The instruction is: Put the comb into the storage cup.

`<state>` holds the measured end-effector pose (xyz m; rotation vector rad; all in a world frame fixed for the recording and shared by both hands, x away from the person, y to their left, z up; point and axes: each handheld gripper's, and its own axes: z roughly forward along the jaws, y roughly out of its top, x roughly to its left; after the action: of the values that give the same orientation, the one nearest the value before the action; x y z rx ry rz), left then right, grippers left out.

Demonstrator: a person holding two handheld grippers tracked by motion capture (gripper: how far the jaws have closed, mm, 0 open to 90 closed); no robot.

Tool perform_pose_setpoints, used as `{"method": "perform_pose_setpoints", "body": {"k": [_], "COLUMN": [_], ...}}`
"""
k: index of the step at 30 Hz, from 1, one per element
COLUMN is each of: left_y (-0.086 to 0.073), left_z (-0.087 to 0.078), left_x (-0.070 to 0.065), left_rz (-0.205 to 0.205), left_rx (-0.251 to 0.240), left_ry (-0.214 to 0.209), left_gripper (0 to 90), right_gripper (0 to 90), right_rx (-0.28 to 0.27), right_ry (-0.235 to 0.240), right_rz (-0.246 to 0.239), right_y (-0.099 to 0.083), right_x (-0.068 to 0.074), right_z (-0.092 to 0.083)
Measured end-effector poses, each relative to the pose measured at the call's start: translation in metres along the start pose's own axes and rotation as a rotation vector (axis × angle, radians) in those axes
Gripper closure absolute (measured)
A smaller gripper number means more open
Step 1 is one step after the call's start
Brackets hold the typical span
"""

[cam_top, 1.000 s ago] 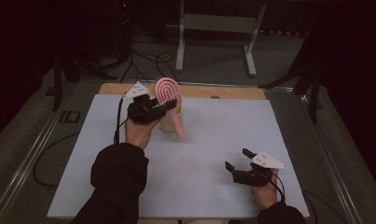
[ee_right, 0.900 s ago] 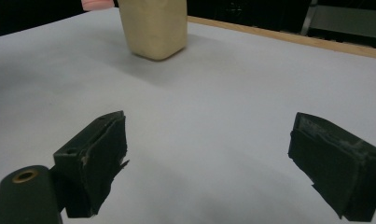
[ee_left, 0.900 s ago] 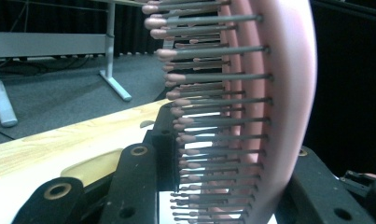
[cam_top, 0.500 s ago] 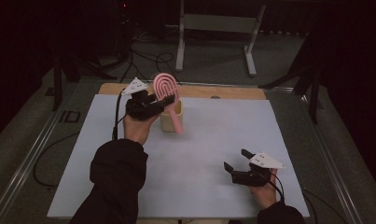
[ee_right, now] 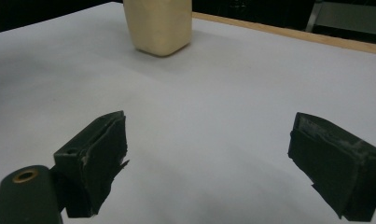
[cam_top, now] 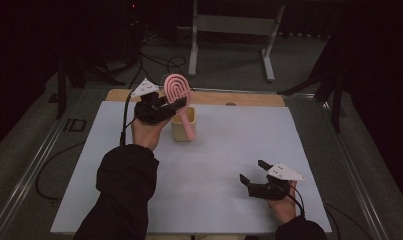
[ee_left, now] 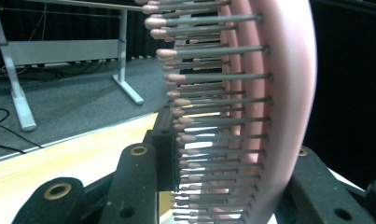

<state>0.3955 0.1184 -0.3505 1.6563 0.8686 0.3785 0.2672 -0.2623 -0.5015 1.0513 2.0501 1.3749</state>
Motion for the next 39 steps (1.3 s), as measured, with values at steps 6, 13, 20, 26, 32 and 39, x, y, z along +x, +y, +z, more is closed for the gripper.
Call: {"method": "perform_pose_setpoints", "body": {"k": [6, 13, 20, 26, 32, 39], "left_y": [0.005, 0.010, 0.015, 0.019, 0.020, 0.020], "left_z": [0.001, 0.001, 0.001, 0.000, 0.001, 0.004], "left_x": [0.001, 0.002, 0.004, 0.006, 0.009, 0.014], "left_rz": [0.012, 0.018, 0.020, 0.024, 0.023, 0.012], "left_rx": [0.002, -0.004, -0.006, -0.007, -0.007, -0.010], "left_ry": [0.008, 0.015, 0.025, 0.038, 0.050, 0.070], "left_gripper": [64.7, 64.7, 64.7, 64.7, 64.7, 64.7], "right_gripper": [11.2, 11.2, 11.2, 11.2, 11.2, 11.2], "right_rx": [0.002, 0.003, 0.003, 0.002, 0.003, 0.003], "right_ry": [0.002, 0.004, 0.004, 0.005, 0.005, 0.007], "right_rz": [0.001, 0.001, 0.000, -0.001, 0.001, 0.001], "right_y": [0.000, 0.000, 0.000, 0.000, 0.000, 0.000], "right_x": [0.000, 0.000, 0.000, 0.000, 0.000, 0.000], "right_z": [0.000, 0.000, 0.000, 0.000, 0.000, 0.000]}}
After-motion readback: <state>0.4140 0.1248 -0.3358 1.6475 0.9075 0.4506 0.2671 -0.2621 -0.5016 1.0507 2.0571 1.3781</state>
